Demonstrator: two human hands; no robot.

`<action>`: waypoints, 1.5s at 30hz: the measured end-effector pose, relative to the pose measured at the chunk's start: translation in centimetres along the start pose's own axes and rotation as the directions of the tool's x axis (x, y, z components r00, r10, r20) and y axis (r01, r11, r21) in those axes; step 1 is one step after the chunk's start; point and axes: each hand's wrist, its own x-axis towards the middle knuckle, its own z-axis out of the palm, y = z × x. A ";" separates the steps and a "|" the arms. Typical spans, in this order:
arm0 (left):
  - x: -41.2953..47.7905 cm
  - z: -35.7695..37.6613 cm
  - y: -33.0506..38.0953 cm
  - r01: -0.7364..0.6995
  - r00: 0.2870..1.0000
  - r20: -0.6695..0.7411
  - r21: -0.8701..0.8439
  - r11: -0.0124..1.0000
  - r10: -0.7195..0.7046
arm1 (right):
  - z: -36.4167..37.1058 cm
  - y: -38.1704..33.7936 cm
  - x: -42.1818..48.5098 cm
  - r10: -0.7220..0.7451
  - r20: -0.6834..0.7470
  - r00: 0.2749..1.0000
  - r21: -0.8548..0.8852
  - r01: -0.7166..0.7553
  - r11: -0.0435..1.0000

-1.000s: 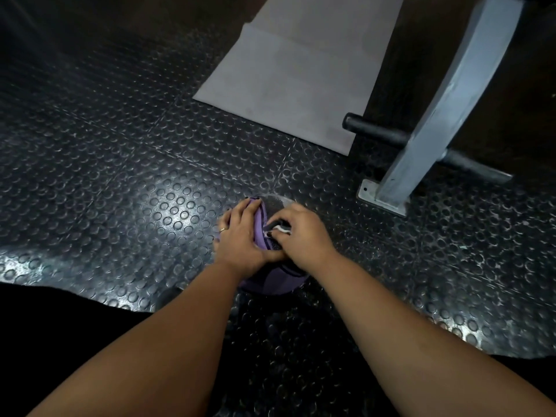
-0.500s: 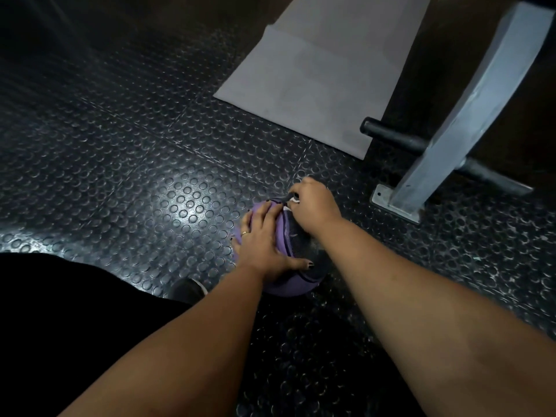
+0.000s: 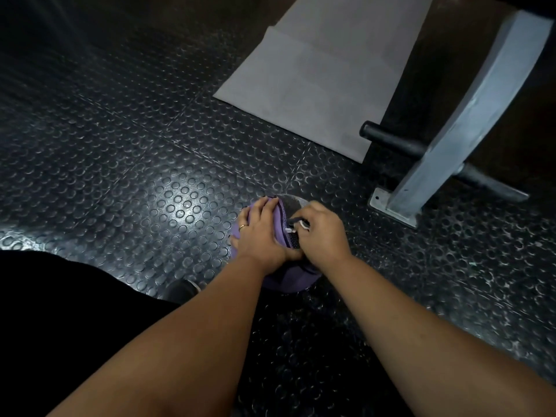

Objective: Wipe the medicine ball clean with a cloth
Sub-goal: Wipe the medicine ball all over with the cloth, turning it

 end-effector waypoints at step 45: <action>-3.4 6.0 0.3 0.053 0.834 -0.552 0.043 0.998 -0.020 | 0.8 2.0 -2.8 0.024 -0.149 0.989 -0.124 -0.043 0.991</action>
